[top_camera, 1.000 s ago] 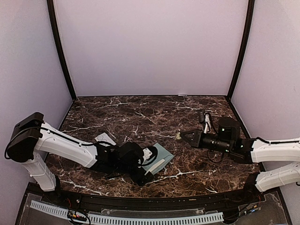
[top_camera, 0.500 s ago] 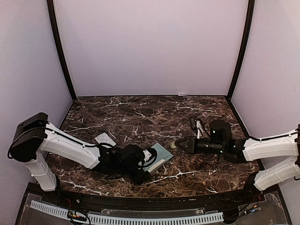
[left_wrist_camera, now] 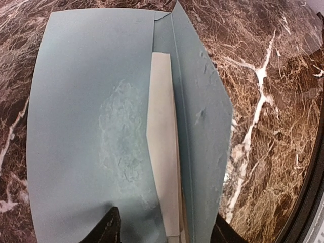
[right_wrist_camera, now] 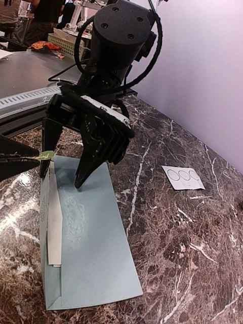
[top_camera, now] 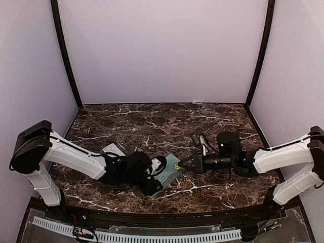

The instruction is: Place the letter into the envelope and seal it

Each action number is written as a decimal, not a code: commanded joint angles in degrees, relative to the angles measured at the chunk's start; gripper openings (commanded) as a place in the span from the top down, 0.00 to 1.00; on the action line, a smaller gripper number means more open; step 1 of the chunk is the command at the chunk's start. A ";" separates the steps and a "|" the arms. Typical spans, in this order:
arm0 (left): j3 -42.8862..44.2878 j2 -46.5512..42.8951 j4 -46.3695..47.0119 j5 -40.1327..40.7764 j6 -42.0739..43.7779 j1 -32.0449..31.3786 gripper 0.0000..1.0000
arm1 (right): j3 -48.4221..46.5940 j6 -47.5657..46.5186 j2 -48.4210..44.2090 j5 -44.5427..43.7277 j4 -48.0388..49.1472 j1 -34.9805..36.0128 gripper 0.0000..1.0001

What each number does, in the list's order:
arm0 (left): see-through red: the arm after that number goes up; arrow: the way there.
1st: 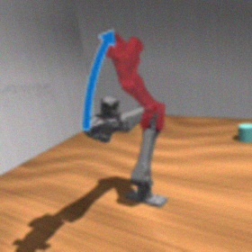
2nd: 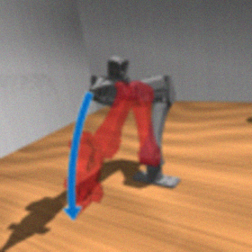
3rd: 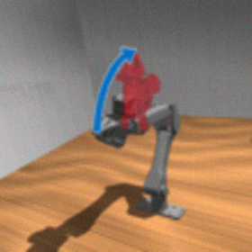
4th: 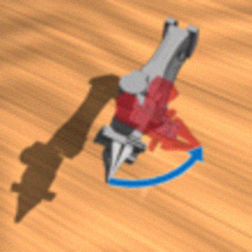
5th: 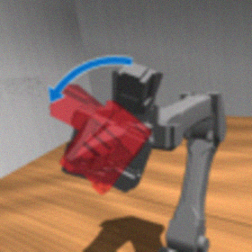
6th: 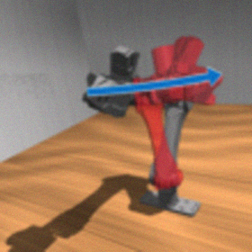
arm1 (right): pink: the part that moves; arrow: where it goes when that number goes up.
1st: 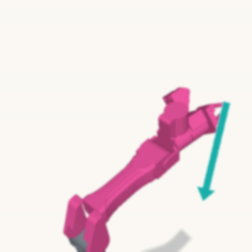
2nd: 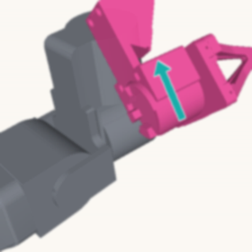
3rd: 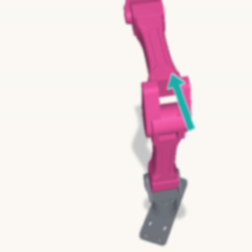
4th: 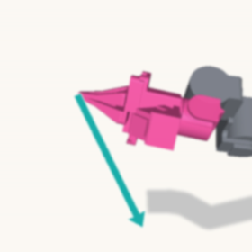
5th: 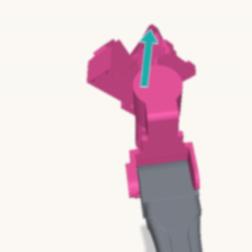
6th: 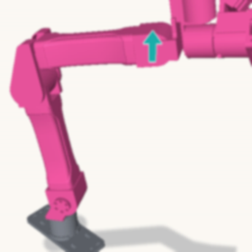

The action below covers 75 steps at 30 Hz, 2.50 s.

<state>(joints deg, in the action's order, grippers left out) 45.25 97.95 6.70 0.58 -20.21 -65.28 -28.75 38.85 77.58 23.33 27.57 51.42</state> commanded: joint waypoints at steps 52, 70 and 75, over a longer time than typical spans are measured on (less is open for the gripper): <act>-1.05 -10.36 -4.10 -4.25 -3.55 2.45 0.51 | -6.93 11.07 31.91 4.77 28.25 -0.79 1.00; -2.39 -4.46 6.86 -11.75 -6.41 1.62 0.71 | -6.94 11.14 32.20 5.18 28.40 -0.71 1.00; -3.22 -2.11 7.61 -8.22 -5.99 2.34 0.73 | -6.80 11.32 31.87 5.31 28.41 -0.78 1.00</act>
<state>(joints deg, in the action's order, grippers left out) 43.40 94.63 12.43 -10.46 -26.76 -63.53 -35.94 49.89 109.19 27.68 53.49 50.87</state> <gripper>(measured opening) 0.276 0.003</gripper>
